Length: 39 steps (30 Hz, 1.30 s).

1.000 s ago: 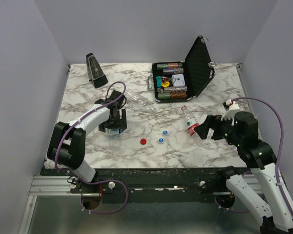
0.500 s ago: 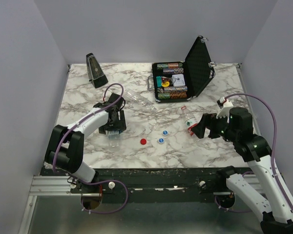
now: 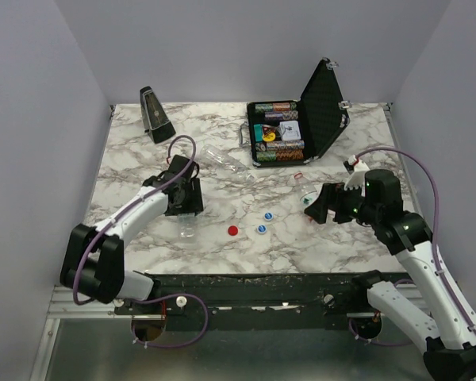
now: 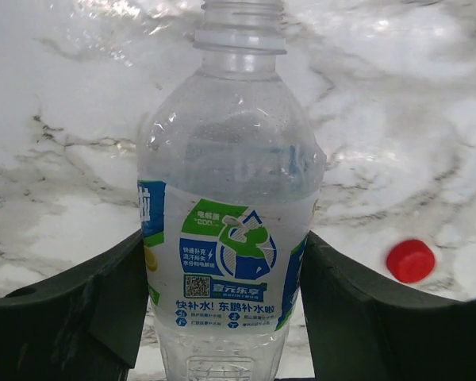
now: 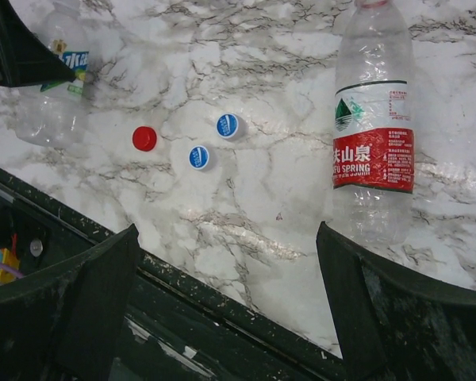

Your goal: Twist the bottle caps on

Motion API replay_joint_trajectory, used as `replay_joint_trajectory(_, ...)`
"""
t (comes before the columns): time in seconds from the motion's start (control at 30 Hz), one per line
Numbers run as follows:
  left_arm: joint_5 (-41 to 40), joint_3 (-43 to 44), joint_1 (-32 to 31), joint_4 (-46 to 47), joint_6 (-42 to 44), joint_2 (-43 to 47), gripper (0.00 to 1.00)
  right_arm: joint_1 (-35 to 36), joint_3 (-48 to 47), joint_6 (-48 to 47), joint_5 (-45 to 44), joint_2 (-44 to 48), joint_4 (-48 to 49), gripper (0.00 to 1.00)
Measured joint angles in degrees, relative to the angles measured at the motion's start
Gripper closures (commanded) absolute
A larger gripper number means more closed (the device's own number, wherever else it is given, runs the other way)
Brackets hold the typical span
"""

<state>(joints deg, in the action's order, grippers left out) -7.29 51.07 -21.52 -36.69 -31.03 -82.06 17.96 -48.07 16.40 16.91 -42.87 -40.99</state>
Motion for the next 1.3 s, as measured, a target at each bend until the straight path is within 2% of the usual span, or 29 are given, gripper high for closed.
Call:
replay_joint_trajectory(0.17, 7.19, -2.4, 0.0, 5.92, 4.5, 10.45, 0.34, 0.0, 0.0, -0.96, 1.79, -1.31, 1.03, 0.0)
replay_joint_trajectory(0.47, 26.73, -7.52, 0.0, 21.44, 19.17, 33.59, 0.34, 0.0, -1.16, -2.47, 4.24, -6.99, 2.38, 0.0)
replay_joint_trajectory(0.77, 39.52, -15.13, 0.0, 28.2, 31.39, 45.97, 0.41, 2.8, -4.44, -2.21, 5.77, -18.29, 4.52, 0.0)
replay_joint_trajectory(0.9, 43.19, -18.18, -0.07, 31.12, 32.76, 48.13, 0.5, 8.76, -8.59, -1.44, 1.22, -25.09, 4.28, 0.0)
replay_joint_trajectory(1.13, 45.97, -24.59, -2.32, 39.67, 27.58, 52.98, 0.51, 15.69, -17.81, 0.09, -9.35, -39.63, 1.53, 0.0)
replay_joint_trajectory(1.3, 44.78, -25.09, -2.58, 41.94, 25.18, 56.68, 0.51, 19.32, -21.9, 0.61, -15.02, -49.22, 0.17, 0.02)
